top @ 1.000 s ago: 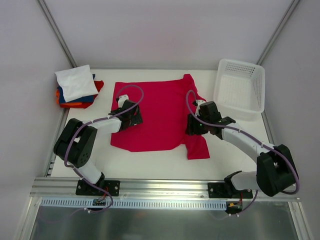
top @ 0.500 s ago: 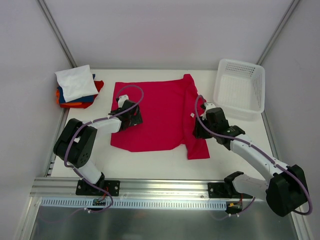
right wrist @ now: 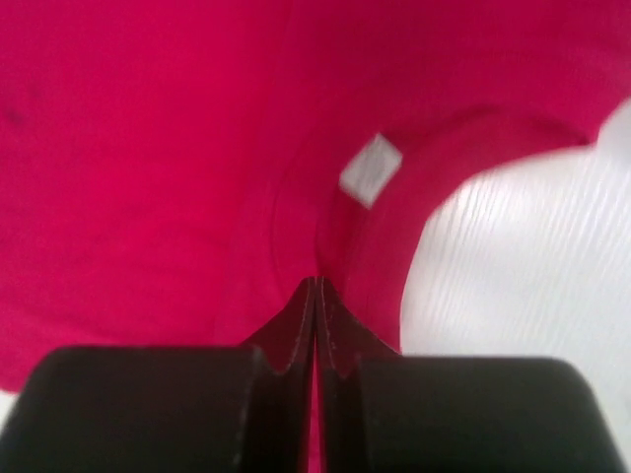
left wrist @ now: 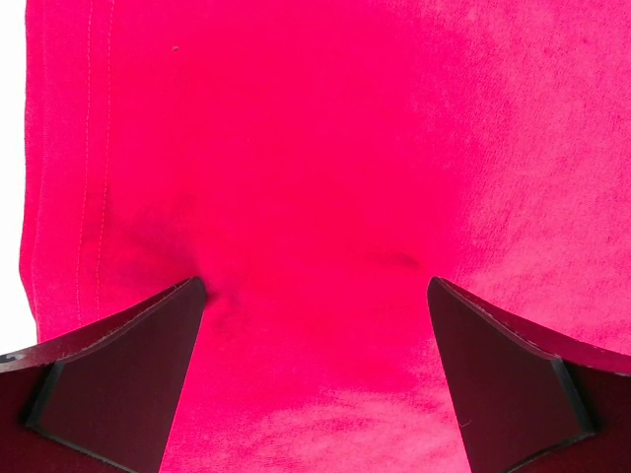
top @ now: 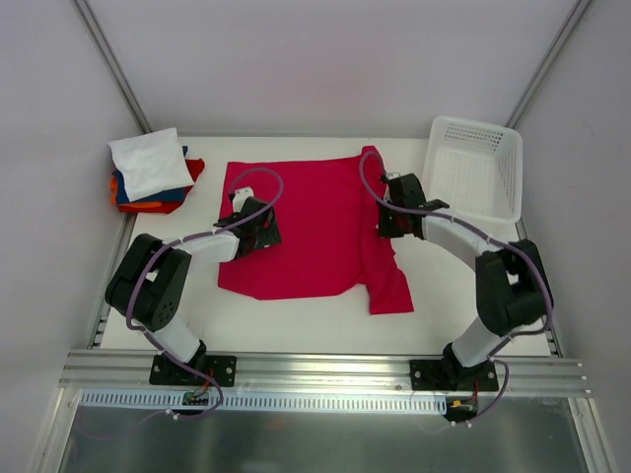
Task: Fold and stack the t-shirts
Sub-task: Flatten the tshirt out
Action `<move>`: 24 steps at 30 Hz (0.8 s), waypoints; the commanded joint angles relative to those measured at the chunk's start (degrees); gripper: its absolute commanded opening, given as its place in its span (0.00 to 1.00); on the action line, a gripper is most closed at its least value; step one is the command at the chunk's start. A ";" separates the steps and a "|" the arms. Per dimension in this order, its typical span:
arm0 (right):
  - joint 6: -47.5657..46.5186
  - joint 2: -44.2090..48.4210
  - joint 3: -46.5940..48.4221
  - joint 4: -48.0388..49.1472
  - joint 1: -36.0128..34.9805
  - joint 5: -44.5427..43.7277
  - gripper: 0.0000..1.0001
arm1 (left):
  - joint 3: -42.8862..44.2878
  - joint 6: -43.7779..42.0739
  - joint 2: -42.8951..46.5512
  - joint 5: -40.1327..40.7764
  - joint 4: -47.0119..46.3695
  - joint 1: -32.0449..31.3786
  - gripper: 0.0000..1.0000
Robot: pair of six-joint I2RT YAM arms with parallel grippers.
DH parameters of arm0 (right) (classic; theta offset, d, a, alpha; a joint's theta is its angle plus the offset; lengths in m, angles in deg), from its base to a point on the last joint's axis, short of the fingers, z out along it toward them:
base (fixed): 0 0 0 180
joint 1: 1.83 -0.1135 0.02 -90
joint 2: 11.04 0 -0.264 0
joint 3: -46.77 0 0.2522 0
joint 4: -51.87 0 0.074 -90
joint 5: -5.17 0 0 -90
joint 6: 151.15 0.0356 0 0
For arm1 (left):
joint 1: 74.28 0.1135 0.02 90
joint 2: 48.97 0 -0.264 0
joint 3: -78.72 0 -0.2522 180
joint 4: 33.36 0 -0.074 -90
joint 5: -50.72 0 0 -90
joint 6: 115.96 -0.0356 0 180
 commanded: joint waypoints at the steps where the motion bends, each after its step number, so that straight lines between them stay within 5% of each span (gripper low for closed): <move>1: -1.45 -7.88 9.62 1.17 3.15 4.14 0.00 | -2.09 2.19 -1.38 -3.77 7.97 -0.17 0.99; 12: -2.24 -26.70 29.49 -1.56 13.35 9.60 0.00 | -1.83 1.49 -1.04 -3.77 8.15 -0.17 0.99; 19: 2.15 -26.45 26.25 0.90 18.19 11.71 0.00 | -2.53 1.23 1.60 -2.63 8.94 -0.08 0.99; 24: 6.28 -21.19 21.52 1.08 18.54 2.05 0.00 | -3.23 1.31 2.57 -2.27 9.29 0.18 0.99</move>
